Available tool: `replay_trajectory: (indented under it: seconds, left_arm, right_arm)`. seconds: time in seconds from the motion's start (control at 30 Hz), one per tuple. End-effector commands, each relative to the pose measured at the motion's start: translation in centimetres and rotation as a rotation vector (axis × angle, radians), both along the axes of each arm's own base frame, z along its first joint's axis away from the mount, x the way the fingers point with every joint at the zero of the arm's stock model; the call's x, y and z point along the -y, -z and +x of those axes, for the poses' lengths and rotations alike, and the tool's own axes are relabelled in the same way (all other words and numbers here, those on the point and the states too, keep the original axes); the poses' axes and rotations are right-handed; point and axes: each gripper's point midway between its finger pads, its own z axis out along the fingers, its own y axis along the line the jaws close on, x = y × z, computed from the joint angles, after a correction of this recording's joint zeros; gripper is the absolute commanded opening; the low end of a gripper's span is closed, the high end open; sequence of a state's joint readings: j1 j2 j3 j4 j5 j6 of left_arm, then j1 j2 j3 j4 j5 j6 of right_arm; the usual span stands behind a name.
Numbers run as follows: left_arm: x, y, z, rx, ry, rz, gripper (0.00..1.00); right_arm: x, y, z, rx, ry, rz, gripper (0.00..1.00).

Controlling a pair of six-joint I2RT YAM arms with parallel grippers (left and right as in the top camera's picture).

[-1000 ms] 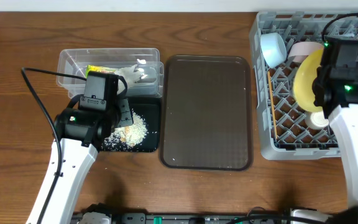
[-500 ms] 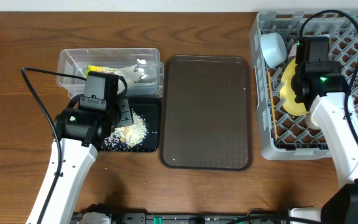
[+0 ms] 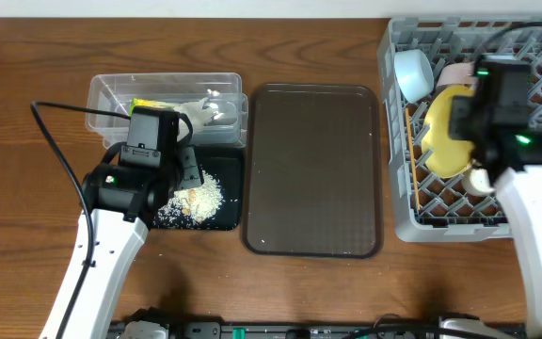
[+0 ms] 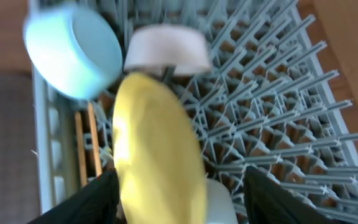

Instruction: Sort waste into correct bins and load items into the dishwasher rack

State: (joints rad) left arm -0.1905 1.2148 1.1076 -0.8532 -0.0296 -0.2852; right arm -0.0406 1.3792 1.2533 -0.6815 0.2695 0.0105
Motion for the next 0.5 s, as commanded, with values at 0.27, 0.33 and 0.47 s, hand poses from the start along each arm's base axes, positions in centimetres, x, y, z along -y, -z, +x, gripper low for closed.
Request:
replay_trajectory:
  seconds: [0.27, 0.33, 0.47]
  left_arm:
    - [0.2, 0.0, 2.0, 0.02, 0.07, 0.042, 0.71]
    - [0.0, 0.9, 0.7, -0.048, 0.07, 0.052, 0.71]
    - [-0.4, 1.7, -2.3, -0.156, 0.074, 0.058, 0.71]
  right_arm:
    - [-1.7, 0.5, -1.7, 0.004, -0.182, 0.461, 0.72]
    - [-1.0, 1.6, -2.9, -0.057, -0.111, 0.454, 0.76]
    - [0.3, 3.2, -5.5, -0.171, -0.006, 0.409, 0.82]
